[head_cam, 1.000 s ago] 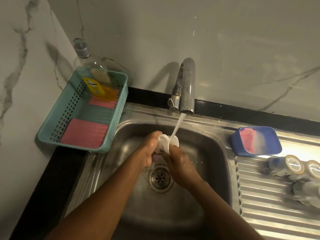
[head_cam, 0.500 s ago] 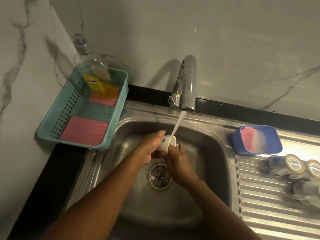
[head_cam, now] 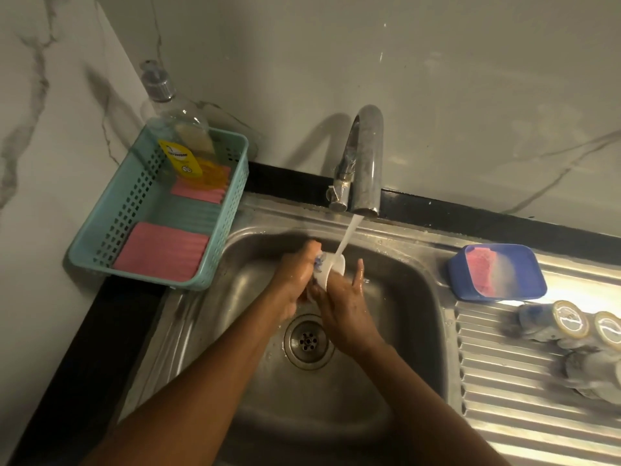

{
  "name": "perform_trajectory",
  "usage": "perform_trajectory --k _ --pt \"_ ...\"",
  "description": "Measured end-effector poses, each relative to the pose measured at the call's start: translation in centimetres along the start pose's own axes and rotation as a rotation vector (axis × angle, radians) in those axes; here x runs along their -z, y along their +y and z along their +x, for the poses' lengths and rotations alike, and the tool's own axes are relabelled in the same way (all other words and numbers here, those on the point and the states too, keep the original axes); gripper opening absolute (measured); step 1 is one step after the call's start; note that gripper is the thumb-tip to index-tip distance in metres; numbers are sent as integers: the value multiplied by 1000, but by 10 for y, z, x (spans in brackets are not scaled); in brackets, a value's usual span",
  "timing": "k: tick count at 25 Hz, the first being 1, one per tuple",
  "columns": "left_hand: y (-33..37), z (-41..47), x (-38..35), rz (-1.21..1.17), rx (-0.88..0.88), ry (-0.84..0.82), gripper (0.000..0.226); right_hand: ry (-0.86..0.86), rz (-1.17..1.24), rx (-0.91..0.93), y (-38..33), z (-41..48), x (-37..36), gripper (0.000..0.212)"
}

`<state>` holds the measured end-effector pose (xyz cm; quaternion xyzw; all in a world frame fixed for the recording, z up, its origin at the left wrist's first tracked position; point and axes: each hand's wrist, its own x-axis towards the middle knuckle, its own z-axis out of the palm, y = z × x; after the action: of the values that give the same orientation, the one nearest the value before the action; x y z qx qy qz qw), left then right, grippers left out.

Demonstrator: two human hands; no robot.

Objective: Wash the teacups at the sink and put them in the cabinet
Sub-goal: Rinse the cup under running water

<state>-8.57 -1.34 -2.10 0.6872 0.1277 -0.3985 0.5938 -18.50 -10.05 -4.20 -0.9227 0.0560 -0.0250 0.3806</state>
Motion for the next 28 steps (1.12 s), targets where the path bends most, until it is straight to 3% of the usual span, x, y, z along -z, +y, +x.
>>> perform_trajectory --k 2,3,6,8,10,13,15,16,17,19,20,21,23,24,28 --pt "-9 4 7 98 115 -78 48 -72 -46 -46 7 2 -1 37" --pt "-17 6 8 66 89 -92 48 -55 21 -134 -4 5 5 37" --pt "-35 3 -2 -149 -291 -39 33 80 854 -655 -38 23 19 30" --pt "-23 5 -5 -312 -459 29 22 119 1109 -647 -51 27 19 29" --pt "-6 9 -1 -430 -321 48 23 107 891 -381 -50 13 13 29" --pt "2 10 7 -76 172 -18 30 -82 0 132 7 -8 0 30" --pt "-12 11 10 -26 277 -100 38 -180 -198 174 30 -6 0 28" --pt "-19 11 8 -111 249 -120 44 -173 -129 93 23 -3 4 25" --pt "-27 11 4 -217 173 -107 50 -134 76 -104 7 3 12 22" --pt "-42 12 -6 -347 -104 -46 50 47 696 -500 -24 18 19 17" --pt "-43 10 -11 -348 -248 -3 43 105 913 -618 -38 23 19 17" --pt "-39 8 -13 -332 -338 46 38 150 985 -631 -46 25 16 19" --pt "-24 9 -10 -295 -325 127 35 164 809 -403 -40 16 3 29" --pt "-20 12 -7 -260 -252 153 34 85 632 -224 -31 7 -1 36" --pt "-21 6 4 -32 189 -4 29 -264 -443 547 41 12 22 54"
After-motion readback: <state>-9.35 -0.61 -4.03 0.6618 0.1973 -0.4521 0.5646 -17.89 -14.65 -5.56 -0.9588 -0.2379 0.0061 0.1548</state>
